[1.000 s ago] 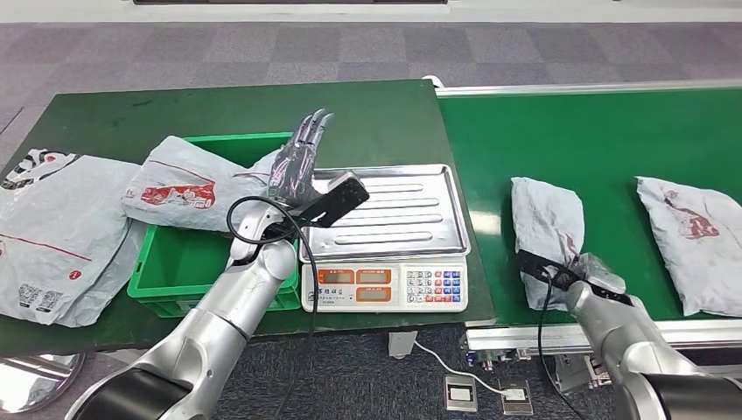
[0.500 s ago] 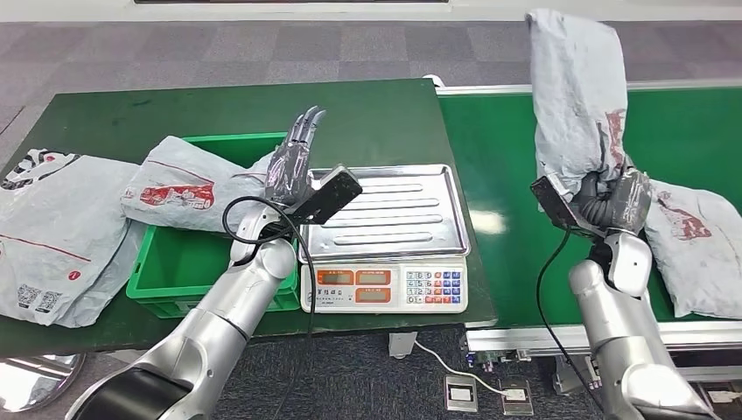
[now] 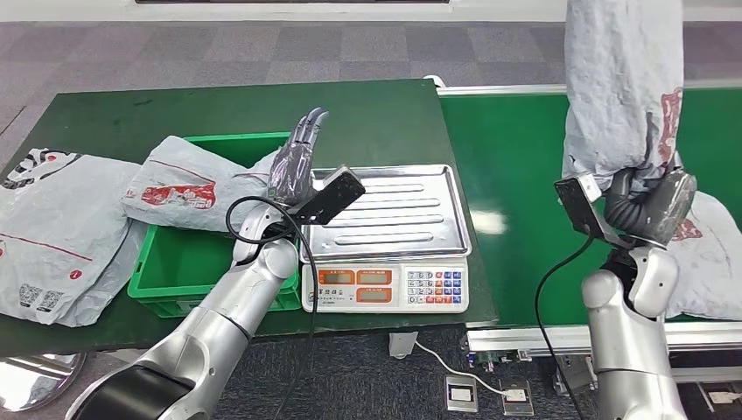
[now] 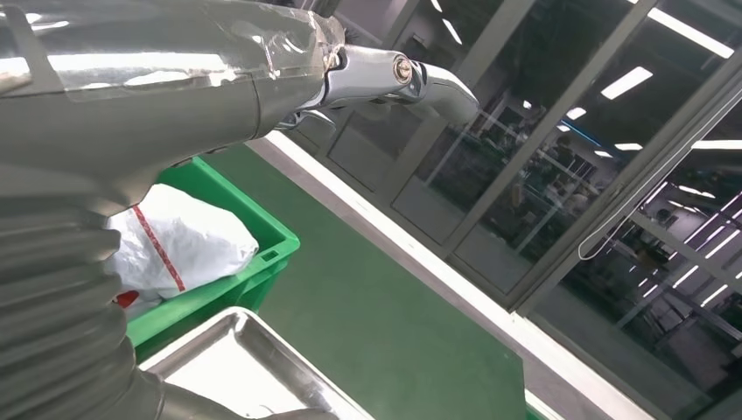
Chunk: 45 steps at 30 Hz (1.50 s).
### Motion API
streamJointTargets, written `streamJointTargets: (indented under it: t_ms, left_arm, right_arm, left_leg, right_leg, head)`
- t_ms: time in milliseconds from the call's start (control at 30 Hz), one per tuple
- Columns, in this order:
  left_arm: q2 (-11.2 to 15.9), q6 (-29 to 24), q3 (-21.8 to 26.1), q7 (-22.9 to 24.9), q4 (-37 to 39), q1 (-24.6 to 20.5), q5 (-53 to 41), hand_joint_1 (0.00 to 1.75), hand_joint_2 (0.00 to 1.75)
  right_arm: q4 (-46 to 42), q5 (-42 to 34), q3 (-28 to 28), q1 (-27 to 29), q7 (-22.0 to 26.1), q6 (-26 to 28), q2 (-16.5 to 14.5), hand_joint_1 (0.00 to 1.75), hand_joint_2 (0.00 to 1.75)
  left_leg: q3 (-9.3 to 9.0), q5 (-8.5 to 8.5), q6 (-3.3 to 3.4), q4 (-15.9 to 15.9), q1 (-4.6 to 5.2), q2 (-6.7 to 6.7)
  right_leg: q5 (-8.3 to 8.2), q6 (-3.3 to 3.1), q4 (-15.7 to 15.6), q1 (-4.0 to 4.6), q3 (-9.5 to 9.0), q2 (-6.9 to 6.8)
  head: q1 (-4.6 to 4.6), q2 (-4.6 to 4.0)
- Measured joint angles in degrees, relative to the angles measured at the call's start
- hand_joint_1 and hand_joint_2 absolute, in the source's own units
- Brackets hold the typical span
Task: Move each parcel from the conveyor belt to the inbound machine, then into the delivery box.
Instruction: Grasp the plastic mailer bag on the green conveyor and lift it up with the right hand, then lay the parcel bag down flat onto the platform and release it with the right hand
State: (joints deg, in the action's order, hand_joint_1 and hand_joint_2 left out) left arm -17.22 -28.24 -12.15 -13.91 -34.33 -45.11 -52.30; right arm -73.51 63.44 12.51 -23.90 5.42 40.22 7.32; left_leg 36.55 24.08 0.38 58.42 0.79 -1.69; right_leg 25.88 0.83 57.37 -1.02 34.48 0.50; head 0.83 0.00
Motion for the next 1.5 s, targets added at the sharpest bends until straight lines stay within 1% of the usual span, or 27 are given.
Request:
streamJointTargets:
  t_ms: [400, 1300, 1333, 1367, 1400, 1433, 1467, 1500]
  left_arm:
    - [0.0, 0.0, 0.0, 0.0, 0.4, -0.2, 0.0, 0.00, 1.75]
    - [-0.1, -0.1, 0.0, -0.2, 0.4, -0.2, 0.1, 0.00, 1.75]
    - [-0.1, -0.3, 0.0, -0.7, 0.4, -0.2, 0.7, 0.00, 1.75]
    - [-0.1, -0.8, 0.0, -1.6, 0.4, -0.2, 1.9, 0.00, 1.75]
    - [-0.1, -1.6, 0.0, -3.1, 0.3, -0.2, 3.8, 0.00, 1.75]
    - [-0.1, -2.3, 0.0, -4.6, 0.2, -0.3, 5.9, 0.00, 1.75]
    - [-0.2, -2.9, 0.0, -5.9, 0.2, -0.5, 7.6, 0.00, 1.75]
    - [-0.3, -3.2, 0.0, -6.8, 0.1, -0.7, 8.8, 0.00, 1.75]
  right_arm:
    - [-1.4, 0.0, 0.8, 0.3, 0.0, 0.0, -0.5, 1.75, 1.75]
    - [-1.5, 0.1, 0.9, 0.7, 0.1, -0.3, -0.8, 1.75, 1.75]
    - [-1.4, 0.7, 0.8, 0.6, 0.8, -1.4, -1.2, 1.75, 1.75]
    - [-0.4, 2.1, 0.3, 0.0, 2.0, -3.9, -2.1, 1.75, 1.75]
    - [1.7, 3.9, -0.8, -1.2, 3.3, -8.2, -3.9, 1.75, 1.75]
    - [4.8, 5.7, -2.9, -2.8, 4.3, -13.3, -6.2, 1.75, 1.75]
    - [8.7, 6.6, -6.4, -4.4, 4.5, -18.5, -8.6, 1.75, 1.75]
    - [12.4, 6.1, -10.9, -5.6, 3.9, -22.1, -10.6, 1.75, 1.75]
  left_leg:
    - [0.01, 0.00, 0.00, 0.0, 0.00, 0.02]
    - [0.05, 0.01, 0.00, 0.0, 0.00, 0.01]
    - [0.24, 0.01, -0.01, -0.1, -0.01, -0.03]
    - [0.39, 0.04, -0.06, -0.1, -0.04, -0.01]
    - [0.46, 0.12, -0.18, -0.2, -0.09, 0.15]
    - [0.29, 0.21, -0.31, -0.2, -0.14, 0.44]
    - [-0.02, 0.27, -0.41, -0.1, -0.18, 0.80]
    - [-0.28, 0.29, -0.45, -0.1, -0.20, 1.05]
  right_leg:
    - [0.00, 0.00, 0.0, 0.00, 0.02, 0.03]
    - [0.00, 0.00, 0.0, 0.01, -0.01, 0.01]
    - [0.01, 0.00, 0.1, 0.03, -0.05, -0.02]
    - [0.01, -0.04, 0.1, 0.08, -0.10, -0.01]
    - [0.00, -0.11, 0.2, 0.14, -0.13, 0.16]
    - [-0.01, -0.19, 0.1, 0.20, -0.13, 0.46]
    - [-0.03, -0.28, 0.1, 0.23, -0.09, 0.81]
    - [-0.07, -0.34, 0.1, 0.23, -0.05, 1.06]
  head:
    - [0.00, 0.00]
    - [-0.01, 0.00]
    - [-0.02, 0.00]
    - [-0.03, 0.00]
    - [-0.04, 0.00]
    - [-0.04, 0.00]
    - [-0.03, 0.00]
    - [-0.02, 0.00]
